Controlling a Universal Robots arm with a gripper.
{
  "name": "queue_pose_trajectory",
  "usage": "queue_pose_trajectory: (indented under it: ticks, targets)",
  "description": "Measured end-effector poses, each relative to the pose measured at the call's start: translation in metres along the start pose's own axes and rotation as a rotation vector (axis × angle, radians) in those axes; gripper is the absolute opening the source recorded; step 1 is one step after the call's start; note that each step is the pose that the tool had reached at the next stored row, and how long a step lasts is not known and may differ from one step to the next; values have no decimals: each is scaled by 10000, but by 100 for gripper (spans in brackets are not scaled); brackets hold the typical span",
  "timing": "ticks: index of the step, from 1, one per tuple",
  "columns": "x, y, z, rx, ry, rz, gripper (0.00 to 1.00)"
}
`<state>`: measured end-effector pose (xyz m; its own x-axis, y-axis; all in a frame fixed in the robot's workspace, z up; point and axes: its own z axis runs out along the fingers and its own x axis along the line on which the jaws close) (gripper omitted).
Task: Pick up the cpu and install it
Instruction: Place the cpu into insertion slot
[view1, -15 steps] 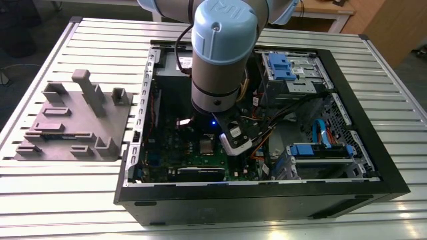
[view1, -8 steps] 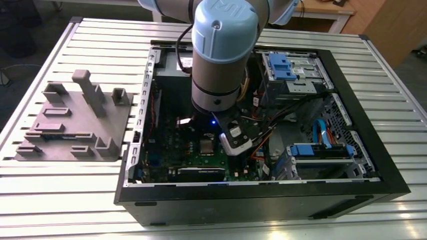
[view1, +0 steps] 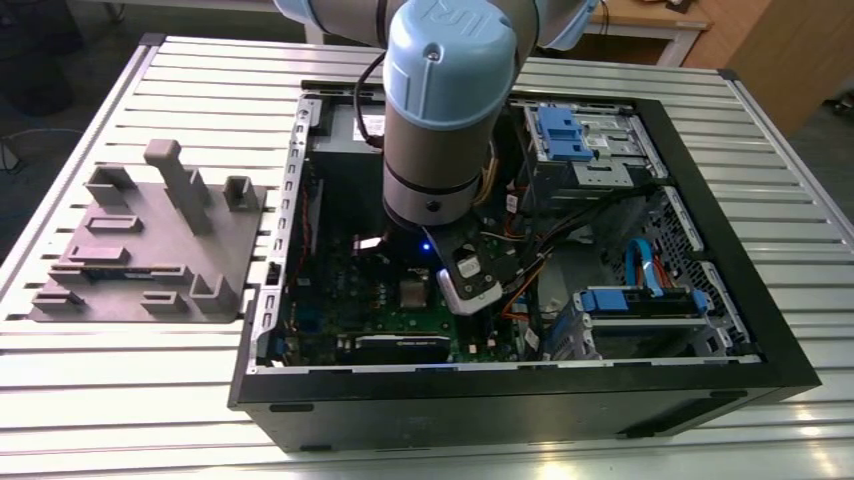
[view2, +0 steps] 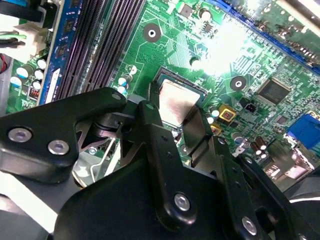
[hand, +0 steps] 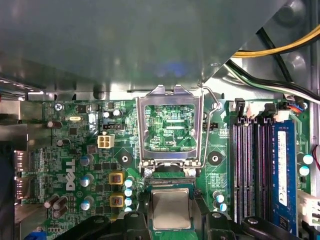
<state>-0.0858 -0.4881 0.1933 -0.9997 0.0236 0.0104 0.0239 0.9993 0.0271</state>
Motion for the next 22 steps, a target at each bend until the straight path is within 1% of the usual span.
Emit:
queue_pose_trajectory:
  ticks: [19, 22]
  targets:
    - [6, 6, 14, 0, 0, 34, 44]
    - [6, 7, 4, -1, 0, 34, 44]
